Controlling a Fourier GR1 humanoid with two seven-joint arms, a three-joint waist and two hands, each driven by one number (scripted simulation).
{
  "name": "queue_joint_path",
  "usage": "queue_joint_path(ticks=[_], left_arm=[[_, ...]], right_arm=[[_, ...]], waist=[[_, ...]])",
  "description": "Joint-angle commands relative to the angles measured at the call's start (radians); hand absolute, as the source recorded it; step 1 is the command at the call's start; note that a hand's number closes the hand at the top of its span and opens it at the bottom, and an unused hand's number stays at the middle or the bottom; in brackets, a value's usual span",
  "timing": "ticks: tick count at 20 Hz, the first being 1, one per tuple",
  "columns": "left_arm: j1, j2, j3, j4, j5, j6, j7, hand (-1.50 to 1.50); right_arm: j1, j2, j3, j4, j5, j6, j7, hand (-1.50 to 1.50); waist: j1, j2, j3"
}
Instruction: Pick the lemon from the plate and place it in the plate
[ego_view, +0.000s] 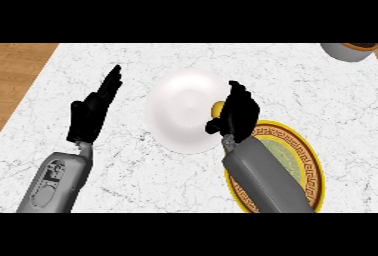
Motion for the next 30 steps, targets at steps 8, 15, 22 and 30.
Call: queue_joint_path(ticks=[8, 15, 22, 30], left_arm=[[0.013, -0.025, -0.016, -0.010, -0.015, 0.018, 0.005, 0.00], [0.037, 0.015, 0.048, 0.028, 0.003, 0.018, -0.010, 0.00], [0.087, 0.057, 0.075, -0.056, 0.000, 0.025, 0.041, 0.00], [0.127, 0.013, 0.050, -0.101, -0.017, 0.040, 0.049, 0.00]], right_arm=[[-0.112, 0.011, -0.035, 0.093, -0.106, -0.548, 0.029, -1.50], [-0.008, 0.011, -0.012, 0.070, 0.004, -0.820, 0.124, -1.50], [0.277, 0.011, 0.059, -0.158, 0.153, -0.873, 0.169, -1.50], [0.668, 0.011, 0.138, -0.514, 0.349, -0.793, 0.146, -1.50]], waist=[[-0.005, -0.015, 0.000], [-0.079, -0.031, -0.003], [-0.124, -0.048, -0.003], [-0.131, -0.039, -0.003]])
